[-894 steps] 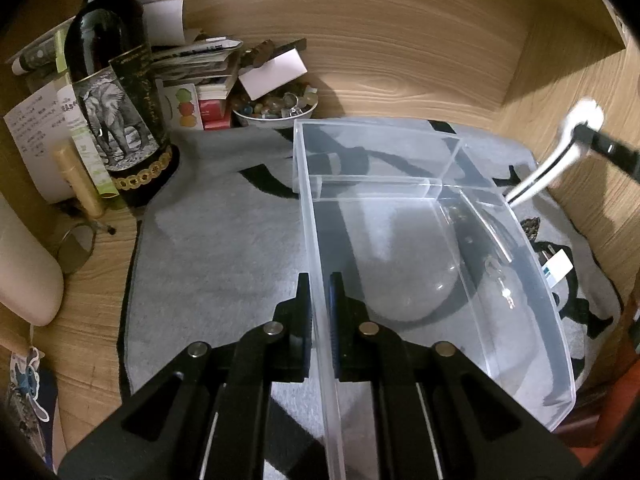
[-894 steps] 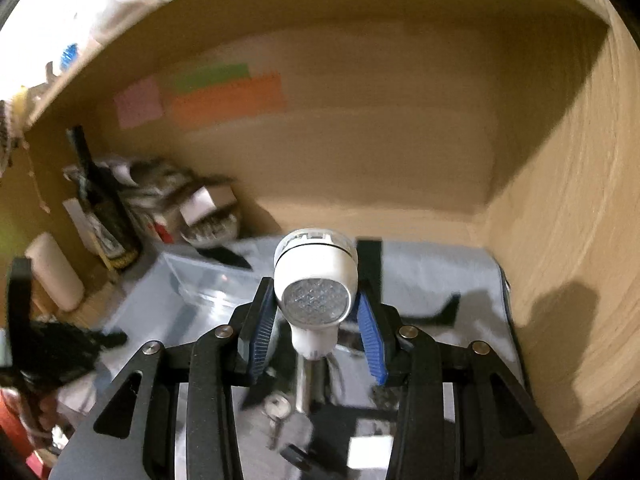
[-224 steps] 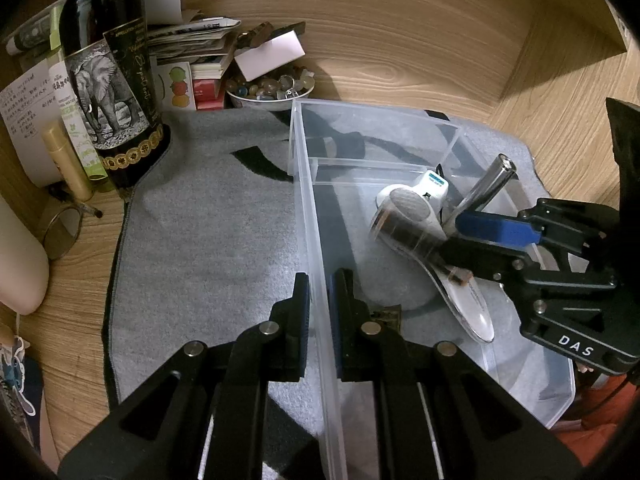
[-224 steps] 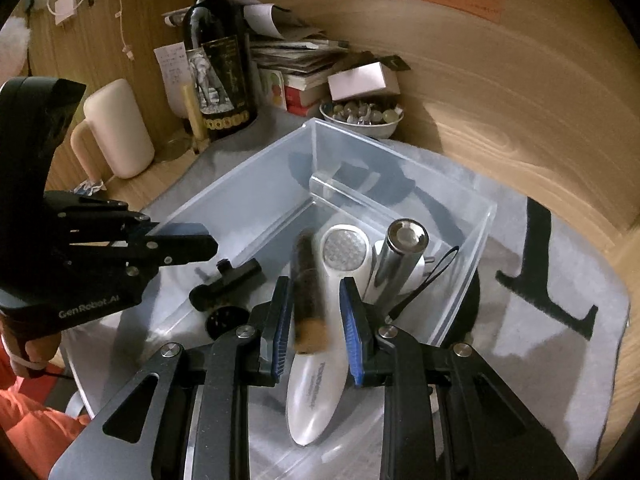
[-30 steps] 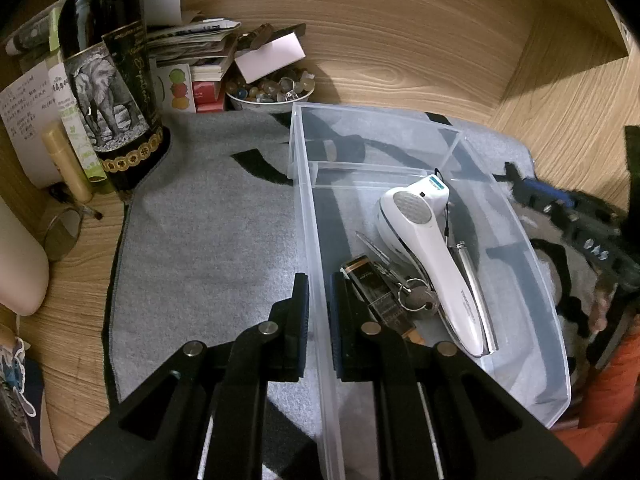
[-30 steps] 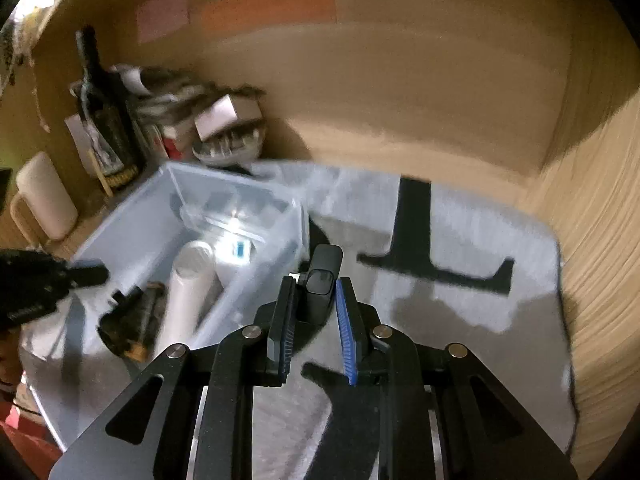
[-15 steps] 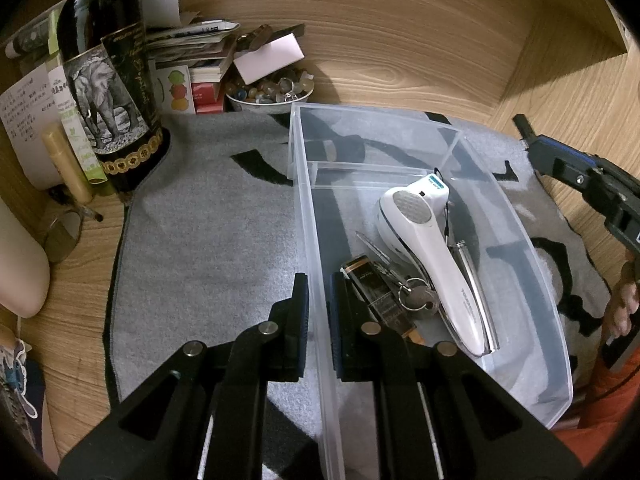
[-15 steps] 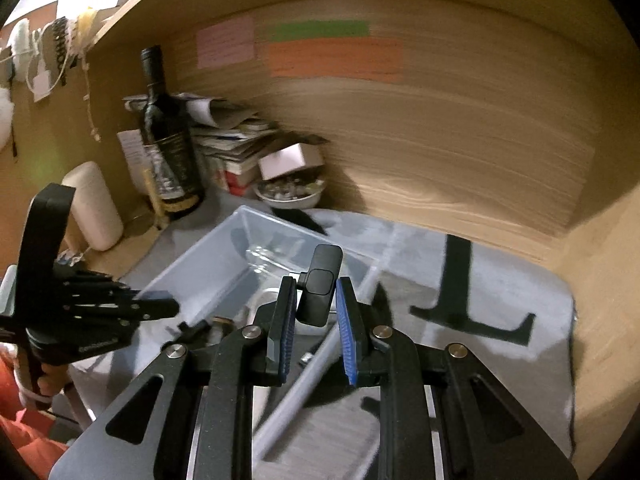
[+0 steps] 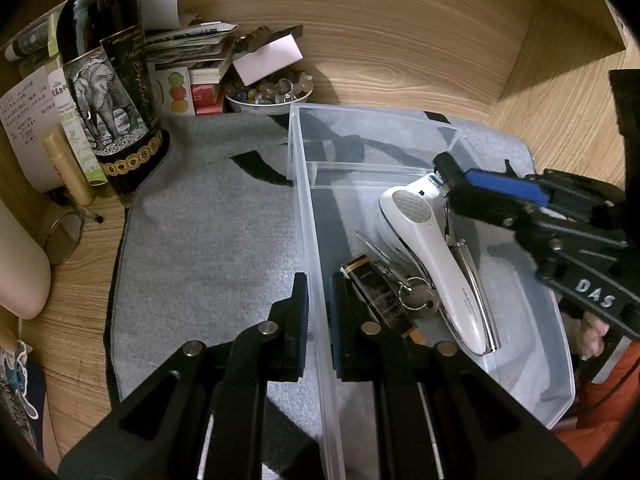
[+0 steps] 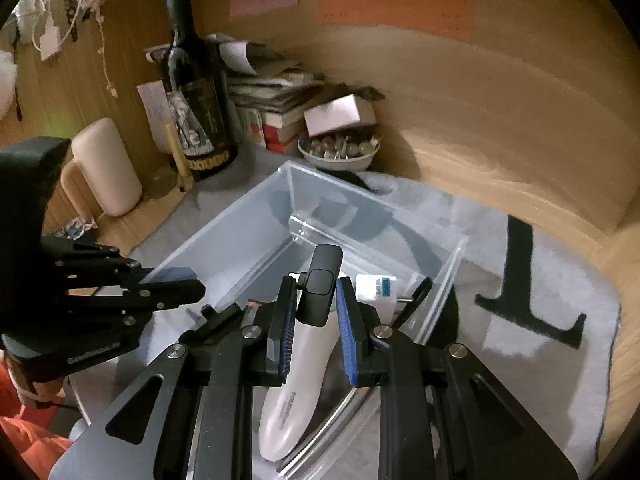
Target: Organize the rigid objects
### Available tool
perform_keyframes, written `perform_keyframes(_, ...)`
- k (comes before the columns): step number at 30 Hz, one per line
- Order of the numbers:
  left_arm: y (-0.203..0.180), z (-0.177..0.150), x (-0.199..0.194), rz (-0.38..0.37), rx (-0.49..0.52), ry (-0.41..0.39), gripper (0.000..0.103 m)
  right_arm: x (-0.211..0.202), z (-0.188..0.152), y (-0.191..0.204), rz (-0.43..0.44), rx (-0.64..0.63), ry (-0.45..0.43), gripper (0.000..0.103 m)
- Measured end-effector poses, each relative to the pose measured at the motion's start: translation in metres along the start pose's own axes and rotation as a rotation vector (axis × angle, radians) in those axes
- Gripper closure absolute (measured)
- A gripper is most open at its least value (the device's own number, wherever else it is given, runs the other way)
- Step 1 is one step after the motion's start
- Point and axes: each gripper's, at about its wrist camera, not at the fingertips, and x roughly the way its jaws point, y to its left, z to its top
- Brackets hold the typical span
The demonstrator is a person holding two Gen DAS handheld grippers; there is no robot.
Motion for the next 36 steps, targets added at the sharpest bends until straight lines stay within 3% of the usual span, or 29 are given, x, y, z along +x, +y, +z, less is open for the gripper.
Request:
perform_keyframes(3, 0.0, 0.0, 0.0, -0.003, -0.001, -0.001, 0.093, 0.001, -0.001, 0.0, 0.01, 0.006, 0.017, 0.081)
perform_keyframes(4, 0.0, 0.0, 0.0, -0.005, -0.003, -0.001, 0.093, 0.0, -0.002, -0.001, 0.001, 0.006, 0.011, 0.077)
perform_keyframes(6, 0.001, 0.0, -0.001, -0.005, -0.003, -0.001, 0.093, -0.006, -0.003, -0.001, -0.017, 0.011, -0.012, 0.06)
perform_keyframes(10, 0.001, 0.0, -0.001, -0.009, -0.01, -0.002, 0.093, -0.018, -0.003, -0.001, -0.019, 0.013, -0.043, 0.053)
perform_keyframes(12, 0.001, 0.0, -0.002, -0.004, -0.015, -0.008, 0.093, -0.025, -0.004, -0.004, -0.019, 0.031, -0.052, 0.035)
perform_keyframes(15, 0.003, 0.0, -0.002, -0.007, -0.03, -0.01, 0.092, -0.038, -0.007, -0.008, -0.029, 0.057, -0.087, 0.032)
perform_keyframes(17, 0.003, 0.0, -0.006, 0.005, -0.032, -0.023, 0.084, -0.048, -0.011, -0.01, -0.063, 0.066, -0.123, 0.032)
perform_keyframes(20, 0.002, 0.0, -0.019, 0.022, -0.04, -0.068, 0.061, -0.062, -0.015, -0.012, -0.098, 0.079, -0.156, 0.031)
perform_keyframes(23, -0.001, 0.0, -0.039, 0.051, -0.048, -0.142, 0.041, -0.081, -0.022, -0.015, -0.123, 0.116, -0.212, 0.019)
perform_keyframes(25, -0.006, 0.0, -0.054, 0.059, -0.053, -0.198, 0.028, -0.094, -0.025, -0.013, -0.129, 0.133, -0.249, 0.018)
perform_keyframes(29, -0.022, -0.002, -0.079, 0.07, -0.038, -0.293, 0.015, -0.118, -0.034, -0.008, -0.166, 0.15, -0.326, 0.0)
perform_keyframes(31, -0.033, -0.005, -0.093, 0.07, -0.032, -0.353, 0.006, -0.131, -0.039, -0.005, -0.19, 0.145, -0.367, 0.0)
perform_keyframes(36, -0.054, -0.014, -0.118, 0.053, -0.022, -0.462, 0.002, -0.155, -0.051, -0.003, -0.216, 0.152, -0.43, 0.0)
